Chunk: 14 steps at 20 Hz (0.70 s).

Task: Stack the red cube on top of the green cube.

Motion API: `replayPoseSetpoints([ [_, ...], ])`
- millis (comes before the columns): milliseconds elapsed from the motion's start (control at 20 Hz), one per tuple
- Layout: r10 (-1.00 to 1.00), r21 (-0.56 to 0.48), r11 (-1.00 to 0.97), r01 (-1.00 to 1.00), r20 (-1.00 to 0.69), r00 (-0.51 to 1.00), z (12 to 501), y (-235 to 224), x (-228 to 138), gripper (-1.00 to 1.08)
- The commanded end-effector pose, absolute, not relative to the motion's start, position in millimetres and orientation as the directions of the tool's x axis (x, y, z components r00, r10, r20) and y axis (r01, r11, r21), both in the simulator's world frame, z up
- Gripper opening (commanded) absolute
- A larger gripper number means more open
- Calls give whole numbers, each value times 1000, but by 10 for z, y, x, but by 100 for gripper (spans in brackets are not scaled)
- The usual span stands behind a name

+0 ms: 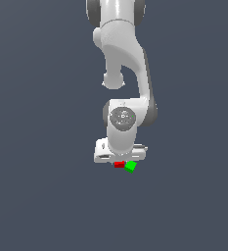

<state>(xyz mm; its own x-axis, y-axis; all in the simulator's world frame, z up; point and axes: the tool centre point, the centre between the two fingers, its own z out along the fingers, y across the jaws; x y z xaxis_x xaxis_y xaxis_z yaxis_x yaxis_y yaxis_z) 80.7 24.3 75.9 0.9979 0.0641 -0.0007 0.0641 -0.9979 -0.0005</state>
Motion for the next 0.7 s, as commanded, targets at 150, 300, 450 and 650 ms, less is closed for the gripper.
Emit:
replayPoseSetpoints([
  [150, 63, 0, -998, 63, 0, 998, 643, 657, 798, -100],
  [300, 63, 0, -998, 63, 0, 998, 612, 764, 804, -100],
  [450, 63, 0, -998, 63, 0, 998, 604, 794, 810, -100],
  [650, 63, 0, -998, 63, 0, 998, 604, 794, 810, 100],
])
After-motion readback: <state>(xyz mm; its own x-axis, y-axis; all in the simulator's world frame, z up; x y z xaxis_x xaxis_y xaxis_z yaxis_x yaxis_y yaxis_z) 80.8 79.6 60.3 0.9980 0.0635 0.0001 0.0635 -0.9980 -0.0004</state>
